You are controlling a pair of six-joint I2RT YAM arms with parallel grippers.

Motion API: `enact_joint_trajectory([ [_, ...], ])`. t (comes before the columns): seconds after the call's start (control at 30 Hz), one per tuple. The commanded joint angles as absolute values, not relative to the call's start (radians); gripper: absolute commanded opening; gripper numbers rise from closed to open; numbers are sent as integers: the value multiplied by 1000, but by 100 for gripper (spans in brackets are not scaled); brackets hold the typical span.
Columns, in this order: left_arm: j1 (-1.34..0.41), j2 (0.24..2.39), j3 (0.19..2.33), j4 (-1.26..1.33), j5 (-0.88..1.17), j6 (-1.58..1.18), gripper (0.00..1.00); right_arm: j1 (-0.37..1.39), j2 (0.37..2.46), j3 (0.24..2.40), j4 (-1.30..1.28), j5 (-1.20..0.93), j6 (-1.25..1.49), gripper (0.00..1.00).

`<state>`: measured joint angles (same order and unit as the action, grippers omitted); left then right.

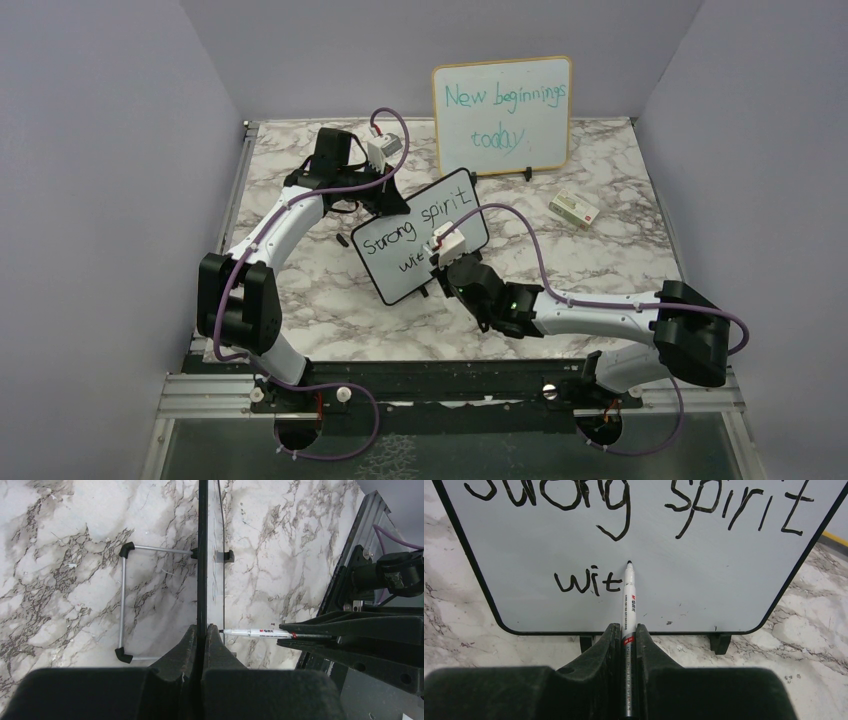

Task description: Write a sentence on the whiteboard

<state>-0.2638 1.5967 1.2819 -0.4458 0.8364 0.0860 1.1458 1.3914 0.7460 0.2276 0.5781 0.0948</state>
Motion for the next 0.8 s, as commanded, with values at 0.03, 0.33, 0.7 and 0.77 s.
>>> enact_joint_trajectory([
  [0.03,-276,1603,1250,-496,767,130,0,1137,1398,770,152,549,132,1],
  [0.33,-276,1603,1252,-495,766,130,0,1137,1395,761,100,518,163,0],
  [0.7,-276,1605,1252,-496,767,130,0,1137,1385,749,77,505,182,0],
  [0.77,-276,1606,1252,-495,767,130,0,1137,1385,749,87,514,177,1],
])
